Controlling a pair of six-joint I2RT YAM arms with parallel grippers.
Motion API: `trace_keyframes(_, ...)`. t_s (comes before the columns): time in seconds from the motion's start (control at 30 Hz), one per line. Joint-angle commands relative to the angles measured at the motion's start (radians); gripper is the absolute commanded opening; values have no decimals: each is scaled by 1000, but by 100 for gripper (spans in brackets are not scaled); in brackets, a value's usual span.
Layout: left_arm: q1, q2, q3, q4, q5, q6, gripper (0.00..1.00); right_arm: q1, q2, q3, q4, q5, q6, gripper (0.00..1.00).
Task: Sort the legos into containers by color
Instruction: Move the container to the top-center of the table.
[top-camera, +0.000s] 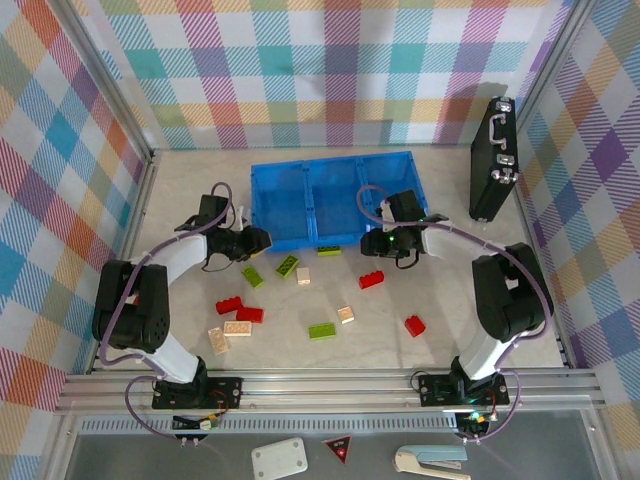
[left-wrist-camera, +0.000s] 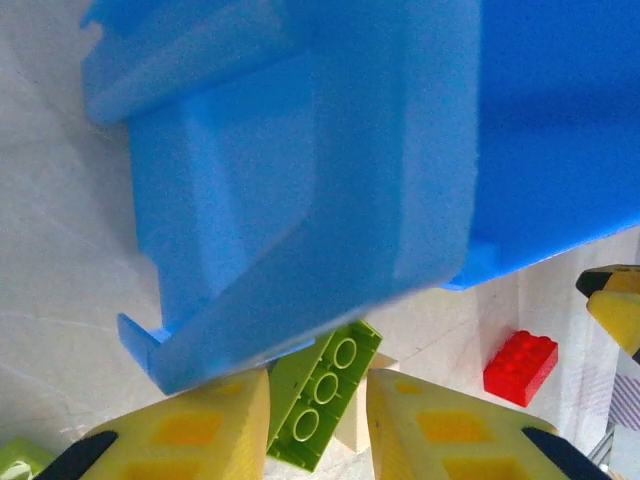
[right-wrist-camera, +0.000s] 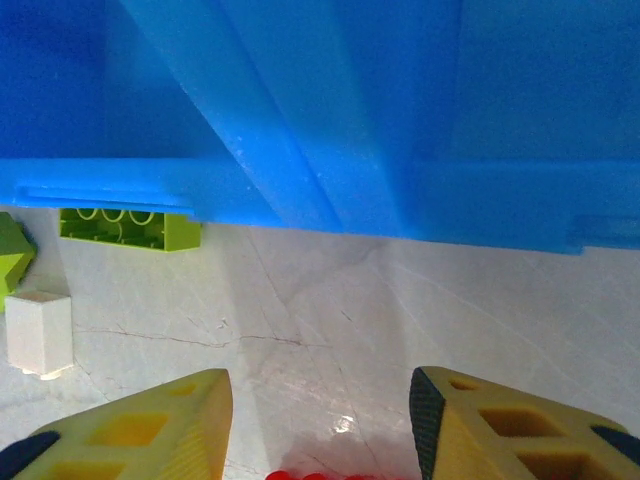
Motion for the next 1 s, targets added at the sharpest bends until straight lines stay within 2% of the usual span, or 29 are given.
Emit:
trace_keyframes(0.0, -10, 32, 58, 17, -50, -3, 31, 10, 25, 45, -8, -24, 13, 51)
trace_keyframes(0.33, -6, 151, 190, -68, -66, 65, 30, 28, 68, 101, -25, 9, 12, 49)
trace_keyframes(0.57, -1, 170, 211, -66, -56, 63, 30, 28, 100, 141, -47, 79, 16, 48)
trace_keyframes(0.97, 4, 192, 250, -79, -41, 70, 30, 28, 139, 206, -90, 120, -18, 48)
